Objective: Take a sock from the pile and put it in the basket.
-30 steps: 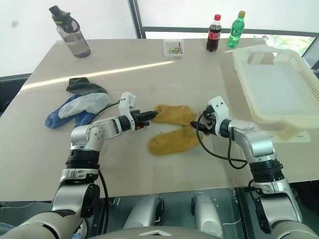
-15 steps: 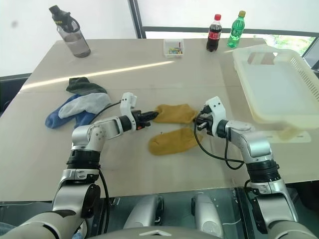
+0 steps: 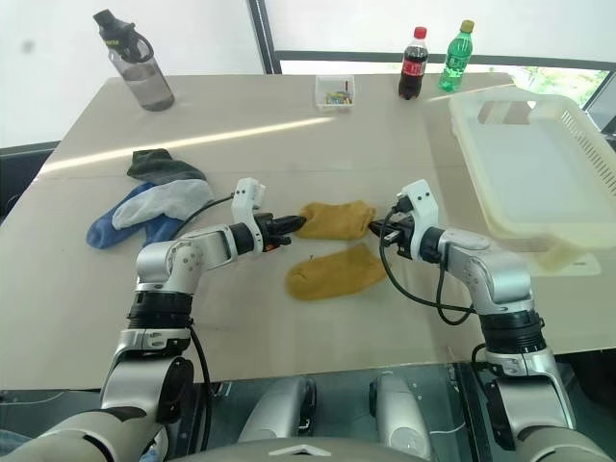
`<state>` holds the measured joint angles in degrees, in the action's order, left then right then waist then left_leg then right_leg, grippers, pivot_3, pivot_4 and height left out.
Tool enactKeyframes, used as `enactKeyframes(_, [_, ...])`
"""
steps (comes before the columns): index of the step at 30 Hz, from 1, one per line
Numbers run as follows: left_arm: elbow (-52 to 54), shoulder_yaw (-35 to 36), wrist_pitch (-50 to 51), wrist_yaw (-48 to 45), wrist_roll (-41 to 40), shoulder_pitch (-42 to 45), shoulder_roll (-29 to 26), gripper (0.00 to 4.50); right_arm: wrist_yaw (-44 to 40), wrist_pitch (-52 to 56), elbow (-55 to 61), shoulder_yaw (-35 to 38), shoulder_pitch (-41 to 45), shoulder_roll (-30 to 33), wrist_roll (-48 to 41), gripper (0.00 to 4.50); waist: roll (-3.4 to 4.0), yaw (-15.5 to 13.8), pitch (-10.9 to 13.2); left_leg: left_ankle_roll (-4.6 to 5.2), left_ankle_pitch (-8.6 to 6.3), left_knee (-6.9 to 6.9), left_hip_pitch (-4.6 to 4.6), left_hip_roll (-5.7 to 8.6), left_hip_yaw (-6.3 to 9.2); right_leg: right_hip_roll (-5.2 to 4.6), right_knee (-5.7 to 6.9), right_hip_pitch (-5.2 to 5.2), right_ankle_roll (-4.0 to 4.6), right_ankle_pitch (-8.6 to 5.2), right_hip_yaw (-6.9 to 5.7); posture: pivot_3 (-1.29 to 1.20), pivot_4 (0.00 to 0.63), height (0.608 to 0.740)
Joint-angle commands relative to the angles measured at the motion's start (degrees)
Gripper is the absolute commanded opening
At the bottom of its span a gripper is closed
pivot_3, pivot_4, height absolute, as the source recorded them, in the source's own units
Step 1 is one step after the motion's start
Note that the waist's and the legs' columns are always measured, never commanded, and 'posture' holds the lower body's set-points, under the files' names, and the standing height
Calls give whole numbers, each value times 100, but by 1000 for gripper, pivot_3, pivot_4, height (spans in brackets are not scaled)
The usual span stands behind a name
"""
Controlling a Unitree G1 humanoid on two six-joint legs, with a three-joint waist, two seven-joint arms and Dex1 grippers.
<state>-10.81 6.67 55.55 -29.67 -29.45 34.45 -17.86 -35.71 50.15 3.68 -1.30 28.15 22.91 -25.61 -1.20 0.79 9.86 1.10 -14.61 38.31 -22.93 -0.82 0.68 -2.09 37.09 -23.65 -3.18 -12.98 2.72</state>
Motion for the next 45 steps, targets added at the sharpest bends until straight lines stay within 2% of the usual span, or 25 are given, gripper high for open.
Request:
enactKeyframes(1, [284, -1, 8, 9, -60, -36, 26, 0, -146, -10, 252, 53, -41, 139, -98, 868, 0, -1, 0, 0, 0, 0, 0, 0, 0, 0, 0, 0, 0, 0, 0, 0, 150, 740])
enactKeyframes(2, [295, -8, 12, 11, -55, -47, 34, 0, -170, -1, 271, 19, -57, 160, -99, 1225, 0, -1, 0, 0, 0, 0, 0, 0, 0, 0, 0, 0, 0, 0, 0, 0, 150, 740])
enactKeyframes(9, [315, 1, 14, 7, -40, -77, 37, 0, -146, 237, 206, 170, -20, 80, -300, 1225, 0, 4, 0, 0, 0, 0, 0, 0, 0, 0, 0, 0, 0, 0, 0, 0, 150, 740])
enactKeyframes(22, [296, 20, -30, 32, -25, -80, 66, 0, -573, 312, 360, 131, -104, 319, -638, 1225, 0, 3, 1, 0, 0, 0, -1, 0, 0, 0, -2, 0, 0, 0, -1, 0, 150, 740])
enactKeyframes(39, [422, 40, 43, 48, -54, -152, 30, 0, -292, 595, 221, 345, -24, 243, -820, 1225, -1, 4, 1, 0, 0, -1, -1, 0, 0, 0, -2, 0, 0, 0, -1, 0, 150, 740])
enactKeyframes(40, [430, 40, 44, 47, -54, -155, 28, 0, -269, 576, 194, 332, -22, 237, -795, 849, 0, 4, 1, 0, 0, -1, -1, 0, 0, 0, -2, 0, 0, 0, -1, 0, 150, 740])
enactKeyframes(42, [448, 45, 49, 51, -58, -157, 28, 0, -226, 572, 161, 317, -13, 215, -779, 490, -1, 4, 1, 0, 0, -1, -1, -1, 0, 0, -2, 0, 0, 0, 0, 0, 150, 740])
enactKeyframes(43, [459, 48, 55, 53, -62, -157, 29, 0, -200, 578, 147, 314, -5, 202, -776, 32, -1, 4, 1, 0, 0, -1, -1, -1, 0, 0, -2, 0, 0, 0, -1, 0, 150, 740])
enactKeyframes(45, [485, 48, 69, 67, -74, -160, 41, 0, -184, 568, 136, 293, -6, 189, -764, 32, -1, 5, 1, 0, 0, -1, -1, -1, 0, 0, -2, 0, 0, 0, -1, 0, 150, 740])
